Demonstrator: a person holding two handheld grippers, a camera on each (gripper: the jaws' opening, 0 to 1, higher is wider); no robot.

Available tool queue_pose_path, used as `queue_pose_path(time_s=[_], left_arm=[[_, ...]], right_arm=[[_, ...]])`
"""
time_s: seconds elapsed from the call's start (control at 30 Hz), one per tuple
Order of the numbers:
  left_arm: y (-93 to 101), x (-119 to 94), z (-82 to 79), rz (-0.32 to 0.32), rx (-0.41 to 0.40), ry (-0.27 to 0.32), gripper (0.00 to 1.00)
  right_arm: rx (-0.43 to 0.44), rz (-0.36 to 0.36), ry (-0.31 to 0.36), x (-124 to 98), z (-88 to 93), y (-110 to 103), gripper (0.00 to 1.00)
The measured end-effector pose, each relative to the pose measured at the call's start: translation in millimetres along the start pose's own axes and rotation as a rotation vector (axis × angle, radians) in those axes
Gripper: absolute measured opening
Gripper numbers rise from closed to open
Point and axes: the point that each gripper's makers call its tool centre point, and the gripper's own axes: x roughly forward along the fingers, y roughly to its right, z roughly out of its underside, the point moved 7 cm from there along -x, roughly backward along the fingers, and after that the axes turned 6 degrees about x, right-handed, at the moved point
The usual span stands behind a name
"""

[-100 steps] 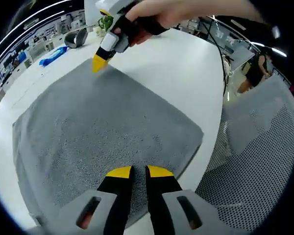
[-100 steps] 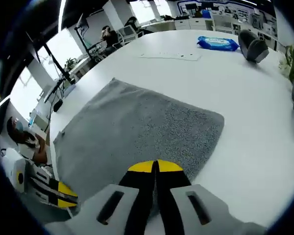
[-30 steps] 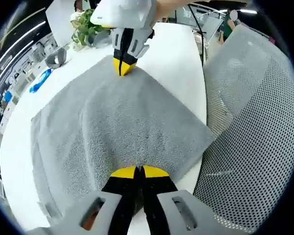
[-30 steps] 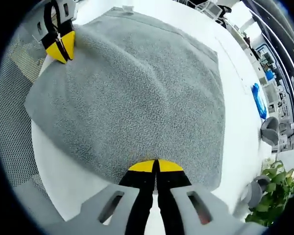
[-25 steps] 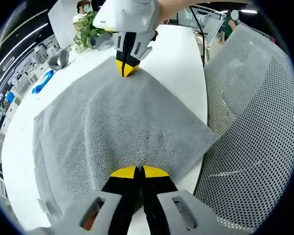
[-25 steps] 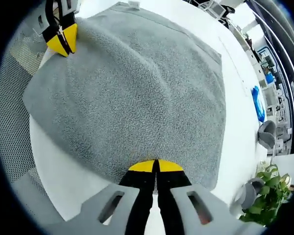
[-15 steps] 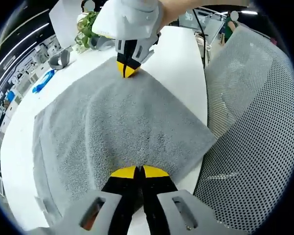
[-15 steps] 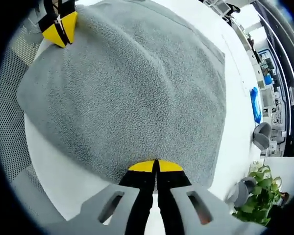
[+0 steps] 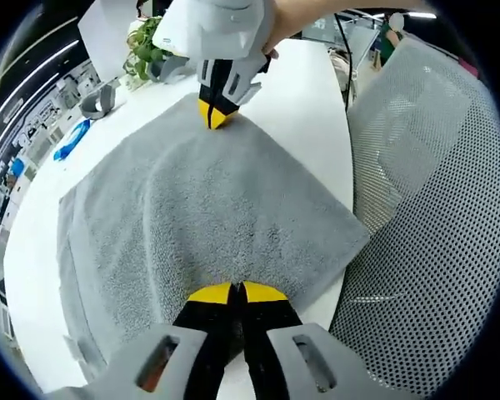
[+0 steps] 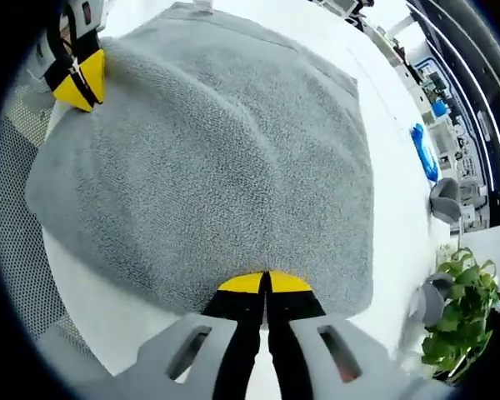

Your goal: Fold the towel on the table until its edges align and the towel forms a compact rectangular stack.

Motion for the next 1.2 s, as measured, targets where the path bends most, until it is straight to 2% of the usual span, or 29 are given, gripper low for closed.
queue_pose_path(time_s=[0.1,0.43,0.8,1.03,1.2], left_arm=[[-2.6,1.2,-1.1,0.006,-0.069,-0.021,0.03],[-2.6,1.3,-2.2,0.011,-0.114,-0.038,0.03],[-6.3,-0.6,1.0,-0.013,-0.147,-0.054,0.03],[-12.4,-0.6,2.3,-0.043,-0.156,-0.071,0.03],[-18.1,0.4,3.0,-0.083,-0.130,-0.080,0.04]], right_arm=[[-0.010,-0.005,0.003,-0.5,0.9,-0.9,0.00],[-0.021,-0.024,0.018,-1.2,3.1,-0.3,0.00],[0.045,-0.044,0.056,-4.7,9.7,-2.7,0.00],[0.025,-0.094,0.059,-8.6,16.9,-4.9,0.00],[0.092,-0.098,0.101,-10.5,24.4,-8.1,0.00]])
